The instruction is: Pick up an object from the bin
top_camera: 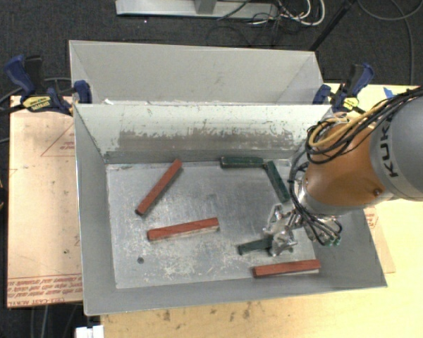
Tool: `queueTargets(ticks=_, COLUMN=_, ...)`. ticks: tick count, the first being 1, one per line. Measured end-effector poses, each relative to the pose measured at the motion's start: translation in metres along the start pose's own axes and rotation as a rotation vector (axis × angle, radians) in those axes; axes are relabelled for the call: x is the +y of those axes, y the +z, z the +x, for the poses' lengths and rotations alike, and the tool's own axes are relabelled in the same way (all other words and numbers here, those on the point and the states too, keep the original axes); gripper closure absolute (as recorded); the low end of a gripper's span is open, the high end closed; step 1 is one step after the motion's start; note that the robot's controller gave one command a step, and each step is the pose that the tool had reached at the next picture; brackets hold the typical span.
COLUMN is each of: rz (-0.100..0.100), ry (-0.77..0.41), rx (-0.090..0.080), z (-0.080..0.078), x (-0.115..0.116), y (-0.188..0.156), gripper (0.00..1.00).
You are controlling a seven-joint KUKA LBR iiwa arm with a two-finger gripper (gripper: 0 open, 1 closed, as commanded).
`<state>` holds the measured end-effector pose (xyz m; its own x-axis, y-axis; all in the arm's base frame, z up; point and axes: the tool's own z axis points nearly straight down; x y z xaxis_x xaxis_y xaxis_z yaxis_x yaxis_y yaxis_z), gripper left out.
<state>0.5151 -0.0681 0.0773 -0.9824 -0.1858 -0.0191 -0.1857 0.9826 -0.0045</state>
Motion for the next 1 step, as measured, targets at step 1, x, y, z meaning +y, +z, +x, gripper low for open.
queueTargets(ticks=1, rz=-0.005, ry=-0.008, rx=0.016, z=-0.004, x=-0.0024, y=-0.1197, gripper=1.0)
